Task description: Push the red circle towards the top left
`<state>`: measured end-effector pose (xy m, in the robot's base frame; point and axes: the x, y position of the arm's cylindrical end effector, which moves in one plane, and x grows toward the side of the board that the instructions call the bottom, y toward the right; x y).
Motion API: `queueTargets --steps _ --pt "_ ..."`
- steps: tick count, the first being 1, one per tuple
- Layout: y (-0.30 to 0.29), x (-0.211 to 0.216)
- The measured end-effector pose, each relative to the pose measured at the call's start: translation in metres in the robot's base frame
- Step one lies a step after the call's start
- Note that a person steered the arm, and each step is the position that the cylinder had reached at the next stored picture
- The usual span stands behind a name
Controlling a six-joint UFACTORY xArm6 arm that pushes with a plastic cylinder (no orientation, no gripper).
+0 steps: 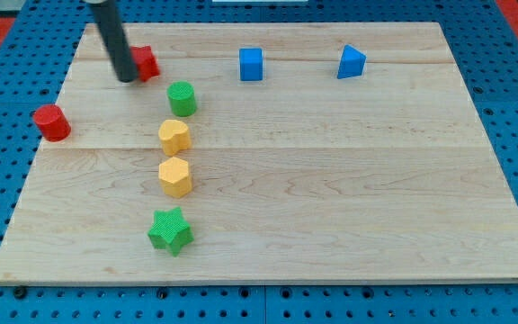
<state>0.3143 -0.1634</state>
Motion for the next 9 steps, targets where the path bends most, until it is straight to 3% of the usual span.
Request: queueTargets --steps 1,2,3,4,5,6,7,8,9 --pt "0.009 0.032" --pt "-0.006 0.102" --pt "-0.020 0.142" --pt "-0.087 0.121" --pt "-0.103 0.107" --pt "-0.103 0.130" --pt "-0.140 0.137" --pt "-0.141 0.126" --pt "-0.136 0.075"
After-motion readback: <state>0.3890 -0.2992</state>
